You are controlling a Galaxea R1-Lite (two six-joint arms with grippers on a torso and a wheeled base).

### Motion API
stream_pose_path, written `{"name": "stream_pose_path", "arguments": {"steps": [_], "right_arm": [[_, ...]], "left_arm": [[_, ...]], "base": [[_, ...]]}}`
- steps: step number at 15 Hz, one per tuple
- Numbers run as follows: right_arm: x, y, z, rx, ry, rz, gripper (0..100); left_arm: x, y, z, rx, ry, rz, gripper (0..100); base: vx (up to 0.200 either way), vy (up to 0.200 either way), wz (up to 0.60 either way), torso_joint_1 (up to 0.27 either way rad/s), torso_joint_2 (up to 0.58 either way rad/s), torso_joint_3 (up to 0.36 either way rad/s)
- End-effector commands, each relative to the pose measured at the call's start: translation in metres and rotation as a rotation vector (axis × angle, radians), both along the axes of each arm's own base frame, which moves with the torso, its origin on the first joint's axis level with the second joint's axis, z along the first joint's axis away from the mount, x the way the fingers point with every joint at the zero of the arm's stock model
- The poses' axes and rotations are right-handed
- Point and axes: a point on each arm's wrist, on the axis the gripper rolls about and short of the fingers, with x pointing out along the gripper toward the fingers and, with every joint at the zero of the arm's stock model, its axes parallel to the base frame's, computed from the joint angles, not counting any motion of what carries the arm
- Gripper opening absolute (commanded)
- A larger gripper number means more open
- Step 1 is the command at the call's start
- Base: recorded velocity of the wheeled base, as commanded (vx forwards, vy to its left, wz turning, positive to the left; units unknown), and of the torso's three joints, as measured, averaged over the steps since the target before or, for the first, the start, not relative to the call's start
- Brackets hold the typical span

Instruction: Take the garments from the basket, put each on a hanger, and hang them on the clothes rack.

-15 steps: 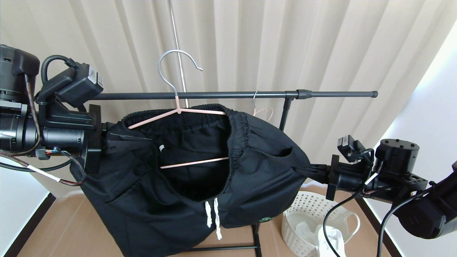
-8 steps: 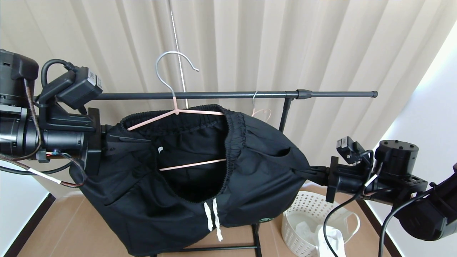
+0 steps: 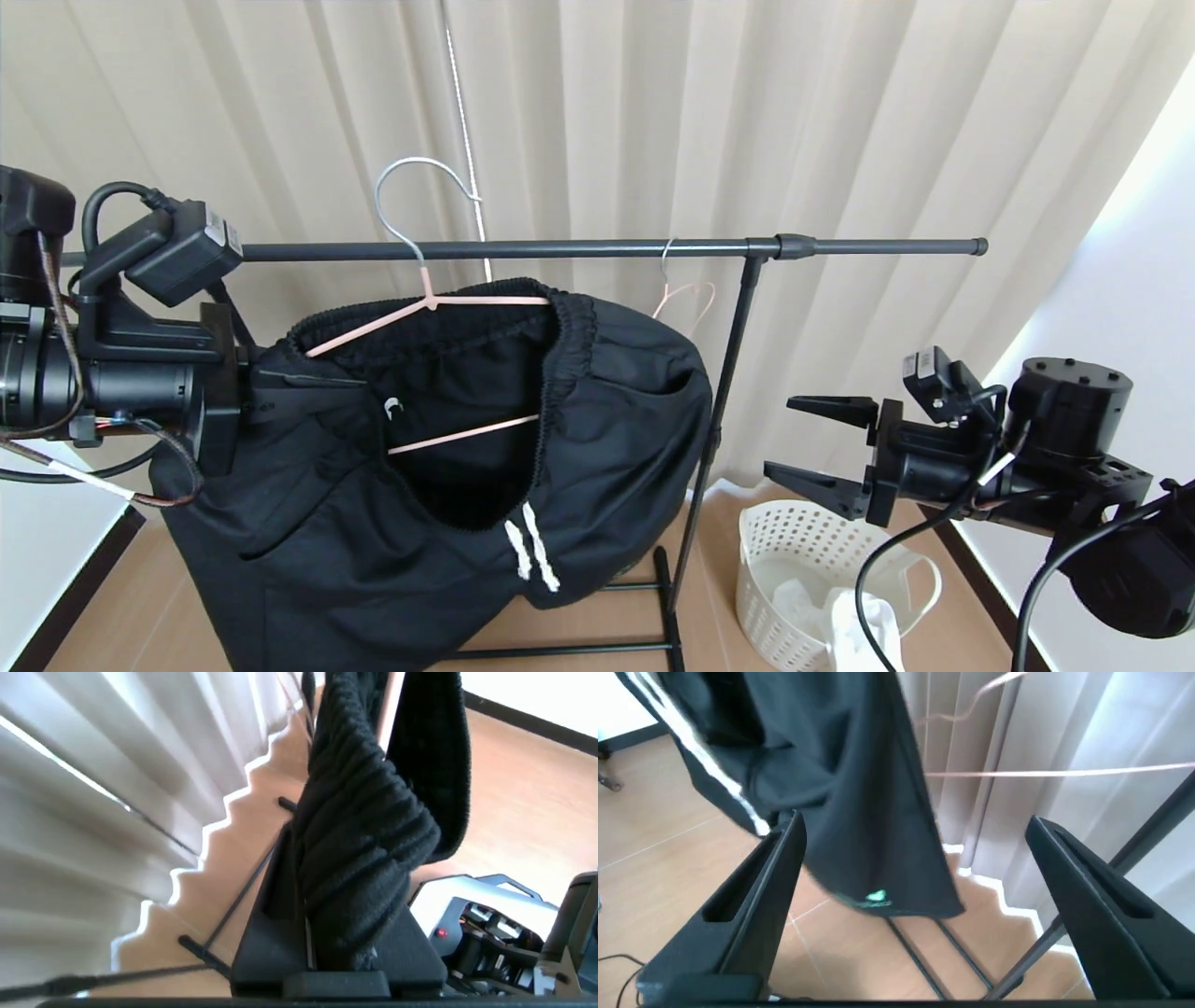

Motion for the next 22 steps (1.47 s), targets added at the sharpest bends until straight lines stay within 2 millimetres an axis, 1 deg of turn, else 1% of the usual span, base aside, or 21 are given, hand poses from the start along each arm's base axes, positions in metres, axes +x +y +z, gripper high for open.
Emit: {"name": "stream_pose_path", "arguments": {"steps": [1, 4, 5, 6, 8, 10, 12, 15, 19, 20, 22], "right_arm": [[-0.009, -0.001, 0.017, 0.010, -0.056, 0.003, 100], [-0.016, 0.003, 0.027, 0.015, -0.088, 0.019, 100], [-0.016, 0.004, 0.028, 0.014, -0.091, 0.011, 100], [-0.016, 0.004, 0.027, 0.010, -0.090, -0.008, 100], [-0.015, 0.004, 0.027, 0.009, -0.088, -0.011, 100], [-0.016, 0.004, 0.027, 0.009, -0.088, -0.013, 100], [-0.015, 0.004, 0.026, 0.008, -0.086, -0.013, 100], [-0.015, 0.004, 0.026, 0.008, -0.085, -0.013, 100], [-0.014, 0.004, 0.025, 0.007, -0.080, -0.013, 100], [-0.014, 0.004, 0.024, 0.007, -0.079, -0.013, 100], [-0.014, 0.004, 0.024, 0.007, -0.079, -0.013, 100]], "left_arm": [[-0.006, 0.006, -0.004, 0.001, 0.012, 0.025, 0], [-0.012, 0.009, -0.017, 0.049, 0.054, 0.091, 0], [-0.013, 0.009, -0.027, 0.096, 0.085, 0.136, 0], [-0.016, 0.006, -0.038, 0.141, 0.112, 0.143, 0], [-0.019, 0.005, -0.049, 0.213, 0.120, 0.142, 0], [-0.019, 0.004, -0.066, 0.317, 0.148, 0.153, 0], [-0.019, 0.003, -0.077, 0.366, 0.189, 0.168, 0], [-0.011, 0.004, -0.088, 0.424, 0.238, 0.212, 0], [0.002, 0.004, -0.098, 0.419, 0.270, 0.235, 0], [0.016, 0.004, -0.099, 0.381, 0.228, 0.291, 0], [0.029, 0.004, -0.100, 0.362, 0.192, 0.386, 0]], "base": [[0.000, 0.000, 0.00, 0.000, 0.00, 0.000], [0.000, 0.000, 0.00, 0.000, 0.00, 0.000], [0.000, 0.000, 0.00, 0.000, 0.00, 0.000], [0.000, 0.000, 0.00, 0.000, 0.00, 0.000], [0.000, 0.000, 0.00, 0.000, 0.00, 0.000], [0.000, 0.000, 0.00, 0.000, 0.00, 0.000], [0.000, 0.000, 0.00, 0.000, 0.00, 0.000], [0.000, 0.000, 0.00, 0.000, 0.00, 0.000], [0.000, 0.000, 0.00, 0.000, 0.00, 0.000], [0.000, 0.000, 0.00, 0.000, 0.00, 0.000], [0.000, 0.000, 0.00, 0.000, 0.00, 0.000]]}}
